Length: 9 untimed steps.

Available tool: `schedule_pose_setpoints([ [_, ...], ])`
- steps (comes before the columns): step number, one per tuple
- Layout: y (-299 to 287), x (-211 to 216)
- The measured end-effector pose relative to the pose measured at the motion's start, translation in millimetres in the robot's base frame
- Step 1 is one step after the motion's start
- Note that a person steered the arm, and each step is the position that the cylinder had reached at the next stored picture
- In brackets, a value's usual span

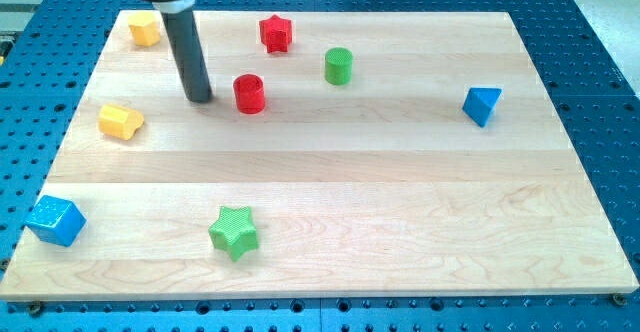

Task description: Move the red blocks to the top center

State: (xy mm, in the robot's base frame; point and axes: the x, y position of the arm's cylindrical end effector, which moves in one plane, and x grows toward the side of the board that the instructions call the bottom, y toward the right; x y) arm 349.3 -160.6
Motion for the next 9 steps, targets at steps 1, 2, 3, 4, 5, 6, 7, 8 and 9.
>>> schedule_pose_setpoints([
  [1, 15, -73],
  [2, 84, -106],
  [3, 136, -105],
  [4, 110, -64],
  [5, 131, -14],
  [6, 135, 31],
  [7, 96, 49],
  [8, 52, 29],
  [9, 35, 42],
])
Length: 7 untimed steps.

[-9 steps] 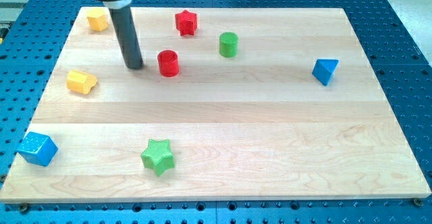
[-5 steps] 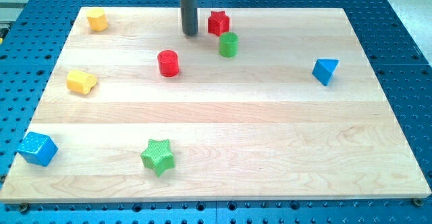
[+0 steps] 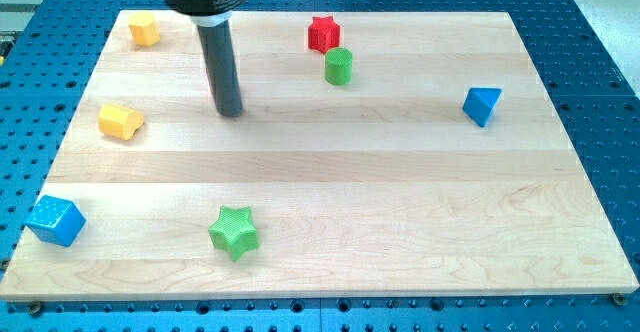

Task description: Move the red blocks to the top center

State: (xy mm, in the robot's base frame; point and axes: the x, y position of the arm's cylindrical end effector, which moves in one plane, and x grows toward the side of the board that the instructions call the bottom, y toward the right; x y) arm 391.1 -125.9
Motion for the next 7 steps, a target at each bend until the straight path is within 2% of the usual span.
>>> schedule_pose_setpoints([
  [1, -3, -42],
  [2, 55, -69],
  [3, 48, -49],
  [4, 35, -60],
  [5, 34, -88],
  [6, 74, -116],
  [7, 79, -104],
])
